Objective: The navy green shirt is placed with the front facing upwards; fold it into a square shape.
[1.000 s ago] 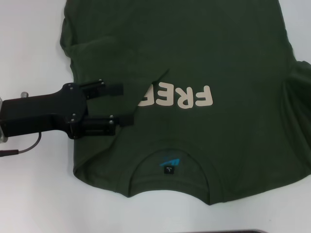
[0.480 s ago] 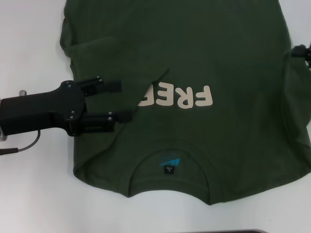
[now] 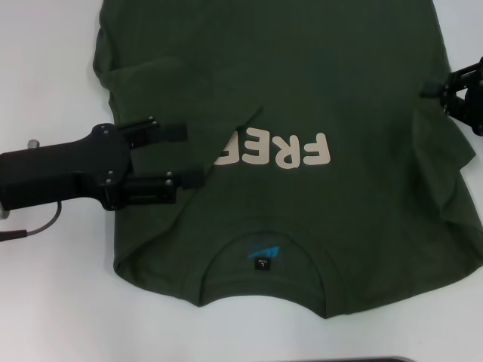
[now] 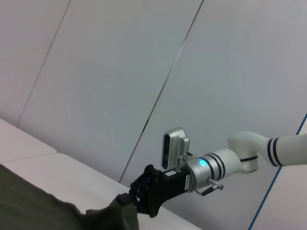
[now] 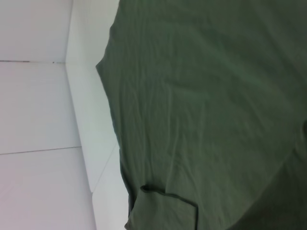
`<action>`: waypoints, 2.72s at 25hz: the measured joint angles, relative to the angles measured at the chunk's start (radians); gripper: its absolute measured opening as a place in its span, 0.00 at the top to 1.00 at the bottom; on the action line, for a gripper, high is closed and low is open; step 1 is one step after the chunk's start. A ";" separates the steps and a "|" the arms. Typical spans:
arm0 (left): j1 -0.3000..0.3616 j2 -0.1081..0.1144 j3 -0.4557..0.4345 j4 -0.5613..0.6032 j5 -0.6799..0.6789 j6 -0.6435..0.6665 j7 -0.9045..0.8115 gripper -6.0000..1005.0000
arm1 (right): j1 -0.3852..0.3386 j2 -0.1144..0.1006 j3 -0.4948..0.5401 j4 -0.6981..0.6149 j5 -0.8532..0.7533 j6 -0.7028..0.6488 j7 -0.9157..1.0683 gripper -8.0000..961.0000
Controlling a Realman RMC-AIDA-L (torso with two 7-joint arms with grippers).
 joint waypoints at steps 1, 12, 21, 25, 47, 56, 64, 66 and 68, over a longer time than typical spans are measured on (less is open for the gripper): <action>0.000 0.000 0.000 0.000 -0.001 0.000 0.000 0.10 | -0.001 0.002 0.000 0.004 0.000 0.006 -0.004 0.98; 0.000 0.001 -0.032 -0.002 -0.003 -0.006 -0.001 0.10 | 0.037 0.028 0.004 0.009 0.035 0.020 -0.026 0.59; 0.000 0.003 -0.037 -0.002 -0.003 -0.006 0.001 0.10 | 0.047 0.013 -0.094 0.002 0.033 0.045 0.044 0.51; 0.000 0.003 -0.037 -0.002 -0.002 -0.006 0.002 0.10 | 0.042 0.009 -0.113 -0.003 0.016 0.061 0.050 0.51; 0.000 0.004 -0.053 -0.037 -0.002 -0.006 -0.090 0.10 | 0.043 -0.066 -0.237 -0.159 -0.114 -0.030 0.026 0.40; -0.008 0.002 -0.064 -0.059 -0.008 -0.009 -0.150 0.10 | 0.057 -0.023 -0.334 -0.157 -0.154 0.036 0.001 0.40; -0.007 0.000 -0.064 -0.057 -0.009 -0.009 -0.156 0.10 | 0.059 -0.014 -0.345 -0.151 -0.158 0.054 -0.001 0.41; -0.007 0.000 -0.064 -0.056 -0.009 -0.009 -0.157 0.10 | 0.059 -0.010 -0.346 -0.151 -0.158 0.055 -0.002 0.41; -0.007 0.000 -0.064 -0.055 -0.009 -0.009 -0.156 0.10 | 0.059 -0.006 -0.346 -0.151 -0.158 0.055 -0.002 0.41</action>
